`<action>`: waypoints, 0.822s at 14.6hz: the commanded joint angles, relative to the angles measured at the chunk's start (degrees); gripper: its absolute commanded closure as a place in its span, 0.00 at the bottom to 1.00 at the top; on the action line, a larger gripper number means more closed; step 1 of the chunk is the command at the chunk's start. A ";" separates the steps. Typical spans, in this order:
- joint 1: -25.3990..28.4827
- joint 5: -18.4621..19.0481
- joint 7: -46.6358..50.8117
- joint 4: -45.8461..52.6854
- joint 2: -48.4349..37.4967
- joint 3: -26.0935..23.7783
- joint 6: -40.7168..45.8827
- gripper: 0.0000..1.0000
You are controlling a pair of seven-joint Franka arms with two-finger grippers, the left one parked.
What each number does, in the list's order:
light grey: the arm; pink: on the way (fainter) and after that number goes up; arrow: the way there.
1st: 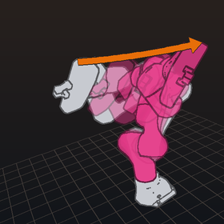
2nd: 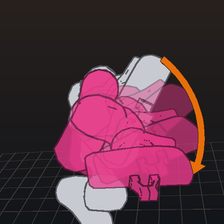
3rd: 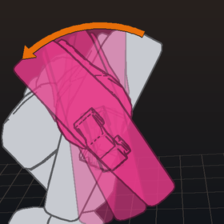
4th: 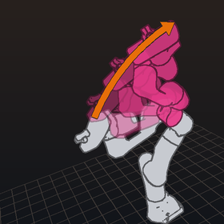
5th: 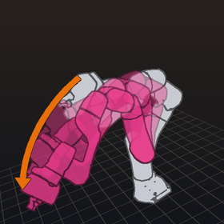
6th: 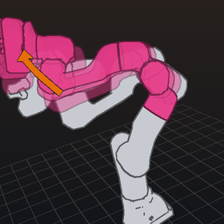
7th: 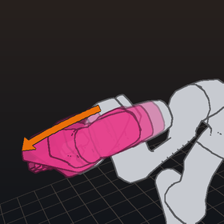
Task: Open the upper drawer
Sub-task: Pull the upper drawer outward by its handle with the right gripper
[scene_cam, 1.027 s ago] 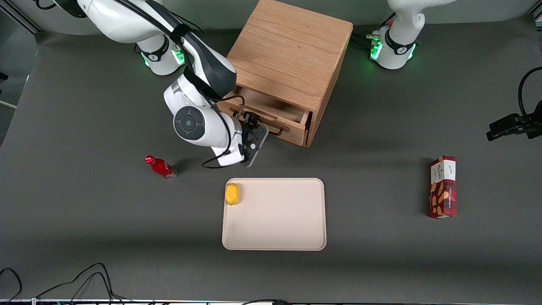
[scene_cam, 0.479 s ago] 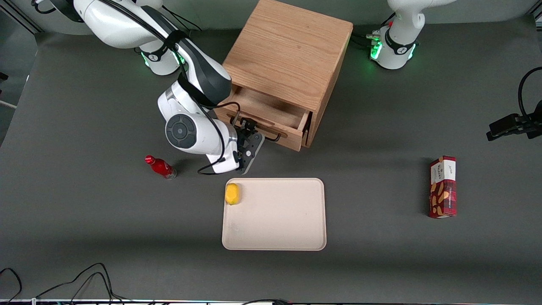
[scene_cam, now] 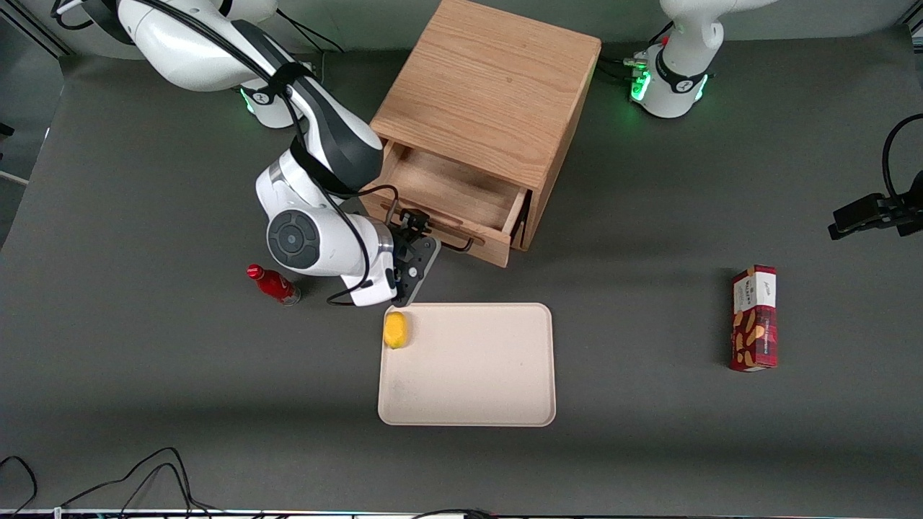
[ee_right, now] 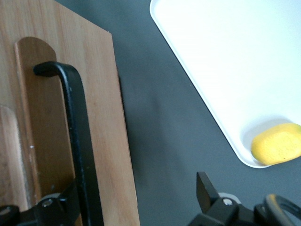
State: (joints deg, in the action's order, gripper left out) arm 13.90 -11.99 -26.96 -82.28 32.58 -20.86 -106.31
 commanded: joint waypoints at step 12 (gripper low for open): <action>-0.71 3.38 -0.47 4.06 1.44 0.21 1.63 0.00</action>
State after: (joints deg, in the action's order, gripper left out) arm 13.24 -10.17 -27.00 -80.09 32.68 -20.63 -105.60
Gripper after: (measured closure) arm 0.000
